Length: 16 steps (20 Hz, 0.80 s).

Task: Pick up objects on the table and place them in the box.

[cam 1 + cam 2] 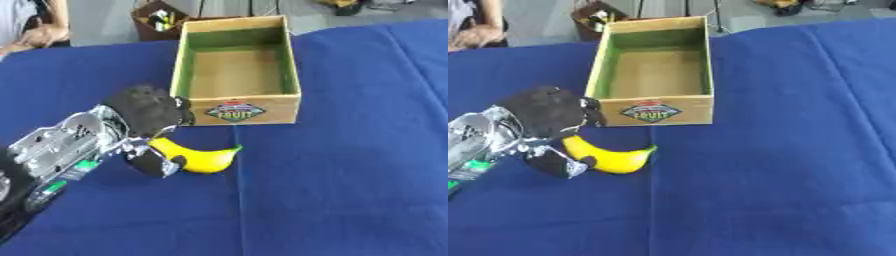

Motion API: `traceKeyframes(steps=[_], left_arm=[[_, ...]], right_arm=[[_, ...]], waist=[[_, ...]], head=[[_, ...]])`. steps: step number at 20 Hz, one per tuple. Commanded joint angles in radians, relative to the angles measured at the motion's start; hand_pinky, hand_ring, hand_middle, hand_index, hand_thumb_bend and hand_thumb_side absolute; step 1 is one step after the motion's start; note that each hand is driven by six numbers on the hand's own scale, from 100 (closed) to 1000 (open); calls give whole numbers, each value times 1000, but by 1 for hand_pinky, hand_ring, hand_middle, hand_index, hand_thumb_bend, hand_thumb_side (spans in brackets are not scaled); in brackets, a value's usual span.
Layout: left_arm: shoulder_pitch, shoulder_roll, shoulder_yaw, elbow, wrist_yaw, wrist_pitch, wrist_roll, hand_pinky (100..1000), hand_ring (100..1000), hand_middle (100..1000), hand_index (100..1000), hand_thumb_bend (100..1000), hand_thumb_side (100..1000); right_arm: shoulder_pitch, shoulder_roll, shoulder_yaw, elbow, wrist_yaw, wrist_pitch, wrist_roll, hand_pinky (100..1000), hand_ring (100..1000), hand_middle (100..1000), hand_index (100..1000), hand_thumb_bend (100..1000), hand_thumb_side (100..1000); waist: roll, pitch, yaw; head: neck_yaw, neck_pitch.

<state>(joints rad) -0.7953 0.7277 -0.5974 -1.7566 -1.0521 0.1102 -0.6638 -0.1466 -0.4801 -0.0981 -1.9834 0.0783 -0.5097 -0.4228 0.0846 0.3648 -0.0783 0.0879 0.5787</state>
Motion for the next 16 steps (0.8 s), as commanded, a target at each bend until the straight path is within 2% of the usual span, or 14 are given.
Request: traceKeyframes(steps=[1, 8, 16], left_arm=[[-14, 6, 1, 17, 20, -4, 10, 461, 575, 775, 841, 336, 513], [-18, -5, 0, 36, 58, -7, -12, 464, 580, 780, 853, 364, 516], [-18, -35, -4, 95, 48, -15, 16, 441, 563, 735, 813, 366, 510]], right_arm=[[-7, -12, -4, -17, -4, 3, 1, 768, 716, 623, 788, 100, 890], [-8, -8, -4, -17, -6, 6, 3, 769, 717, 622, 788, 100, 886], [-10, -5, -3, -17, -7, 5, 5, 769, 717, 622, 789, 100, 888]], waist=[[-5, -16, 0], [-5, -16, -2], [-6, -13, -6]], head=[[5, -9], [6, -12], [7, -14]])
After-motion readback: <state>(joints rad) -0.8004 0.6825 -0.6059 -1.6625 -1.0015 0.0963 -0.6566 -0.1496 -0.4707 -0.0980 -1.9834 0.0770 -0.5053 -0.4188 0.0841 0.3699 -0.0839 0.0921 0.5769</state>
